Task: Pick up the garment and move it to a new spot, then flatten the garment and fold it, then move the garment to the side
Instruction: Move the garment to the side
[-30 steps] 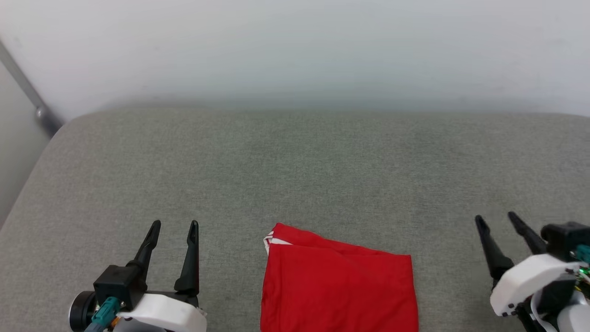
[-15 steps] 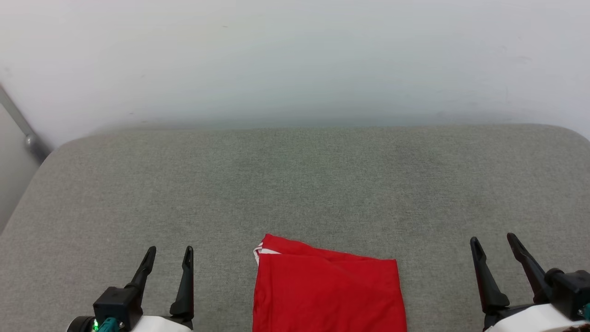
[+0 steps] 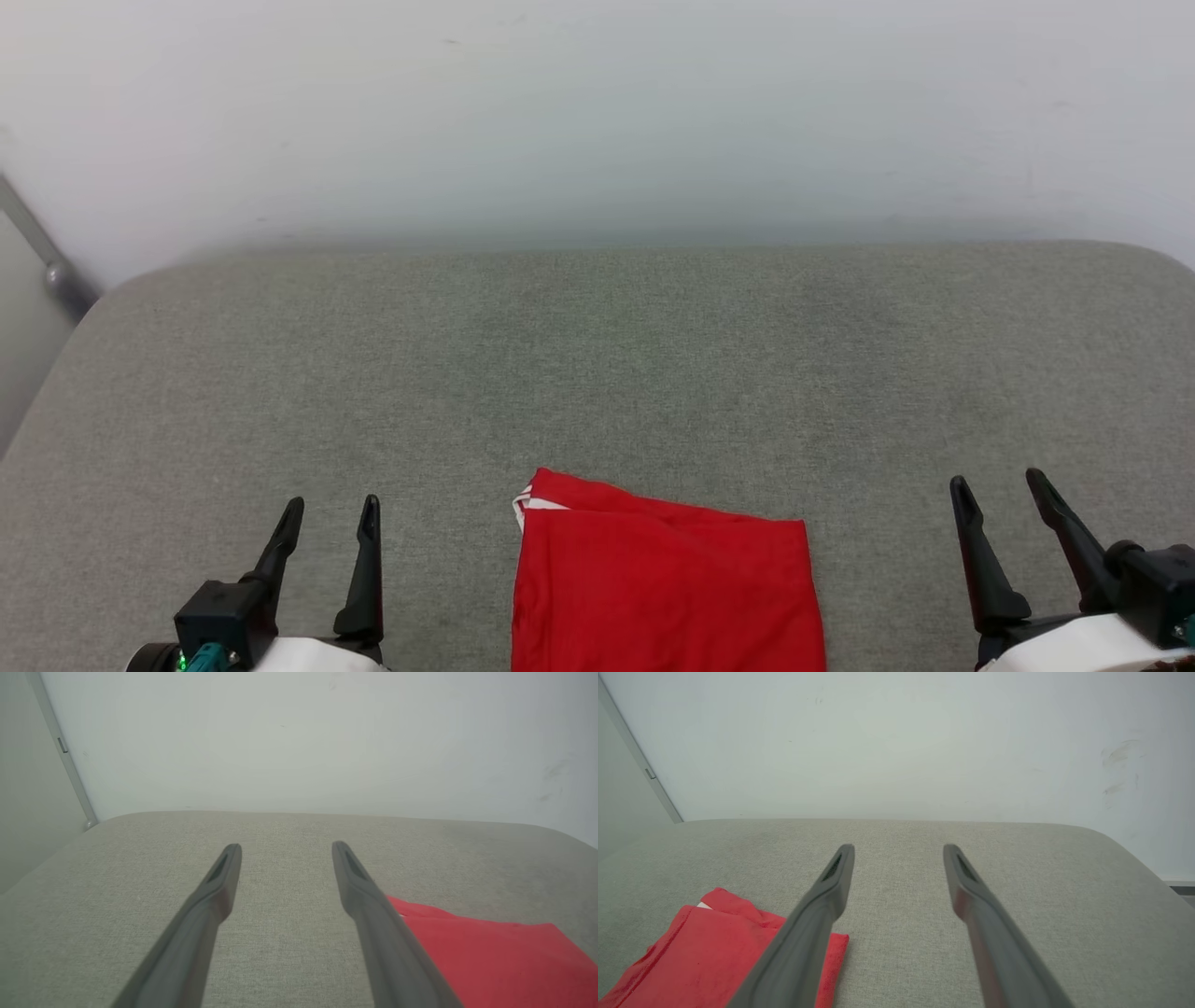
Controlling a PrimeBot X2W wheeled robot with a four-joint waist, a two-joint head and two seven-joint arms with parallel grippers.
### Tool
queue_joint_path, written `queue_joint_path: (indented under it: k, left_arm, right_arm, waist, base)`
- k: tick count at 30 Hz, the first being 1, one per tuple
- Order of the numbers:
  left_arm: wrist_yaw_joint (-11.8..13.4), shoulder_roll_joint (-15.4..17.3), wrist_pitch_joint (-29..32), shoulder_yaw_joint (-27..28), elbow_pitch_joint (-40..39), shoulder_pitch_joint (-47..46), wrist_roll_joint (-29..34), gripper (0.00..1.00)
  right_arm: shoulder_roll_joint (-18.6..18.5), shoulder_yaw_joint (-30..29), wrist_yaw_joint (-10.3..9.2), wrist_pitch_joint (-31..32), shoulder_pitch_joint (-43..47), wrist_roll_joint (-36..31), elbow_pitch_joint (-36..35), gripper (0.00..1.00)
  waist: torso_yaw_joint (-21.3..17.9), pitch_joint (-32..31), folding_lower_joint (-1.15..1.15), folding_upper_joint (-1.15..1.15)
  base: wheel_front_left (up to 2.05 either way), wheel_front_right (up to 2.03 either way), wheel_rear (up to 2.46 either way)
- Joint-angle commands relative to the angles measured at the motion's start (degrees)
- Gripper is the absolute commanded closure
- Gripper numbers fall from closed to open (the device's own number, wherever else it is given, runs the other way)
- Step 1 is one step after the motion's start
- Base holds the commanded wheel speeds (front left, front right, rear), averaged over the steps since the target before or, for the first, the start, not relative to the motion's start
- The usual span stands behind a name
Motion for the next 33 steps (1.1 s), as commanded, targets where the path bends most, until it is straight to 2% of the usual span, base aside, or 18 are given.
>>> queue_joint_path:
  k: [1, 6, 8, 14, 18, 21, 26, 29, 33]
  left_arm:
    - [0.11, 0.14, -0.20, 0.22, -0.20, 0.43, 0.00, 0.00]
    - [0.58, -0.36, -0.47, 0.73, -0.63, 0.55, -0.02, 0.00]
    - [0.65, -0.57, -0.52, 1.00, -0.90, 0.25, 0.23, 0.00]
    - [0.46, -1.64, -0.76, 1.80, -1.69, -1.05, 0.81, 0.00]
    - [0.12, -2.37, -0.88, 2.37, -2.18, -2.13, 1.22, 0.00]
    - [-0.33, -2.89, -0.95, 2.88, -2.44, -2.93, 1.65, 0.00]
    - [-1.11, -3.93, -0.99, 3.39, -3.05, -4.75, 2.59, 0.00]
    - [-1.61, -4.42, -0.99, 3.57, -2.60, -5.91, 2.96, 0.00]
    - [-2.51, -4.81, -1.00, 3.36, -1.83, -7.19, 3.47, 0.00]
  right_arm:
    - [0.30, -0.30, -0.02, 0.31, 0.71, -0.13, -0.19, 0.00]
    - [0.24, -3.84, -0.02, 4.08, 0.17, 3.13, 1.90, 0.00]
    - [-1.24, -6.79, -0.02, 6.81, -0.74, 5.51, 3.42, 0.00]
    - [-6.23, -16.62, -0.02, 18.99, -3.55, 15.24, 11.00, 0.00]
    - [-8.51, -19.73, -0.02, 28.73, -5.89, 21.48, 16.30, 0.00]
    - [-7.11, -21.12, -0.02, 37.21, -7.67, 26.30, 19.49, 0.00]
    - [-1.92, -20.26, -0.02, 50.82, -10.56, 34.67, 21.63, 0.00]
    - [0.28, -17.80, -0.02, 53.97, -12.39, 39.01, 21.76, 0.00]
    - [1.22, -14.11, -0.04, 55.57, -14.48, 44.40, 24.71, 0.00]
  waist:
    - [0.16, 0.09, 0.00, 0.00]
    - [0.88, 0.68, 0.00, 0.00]
    - [1.45, 1.08, 0.00, 0.00]
    - [3.74, 2.68, 0.00, 0.00]
    - [5.02, 4.44, 0.00, 0.00]
    - [5.94, 5.94, 0.00, 0.00]
    - [7.42, 9.15, 0.00, 0.00]
    - [7.83, 10.96, 0.00, 0.00]
    - [8.31, 12.36, 0.00, 0.00]
  base:
    - [0.00, 0.00, 0.00]
    - [0.00, 0.00, 0.00]
    - [0.00, 0.00, 0.00]
    - [0.00, 0.00, 0.00]
    - [0.00, 0.00, 0.00]
    - [0.00, 0.00, 0.00]
    - [0.00, 0.00, 0.00]
    - [0.00, 0.00, 0.00]
    - [0.00, 0.00, 0.00]
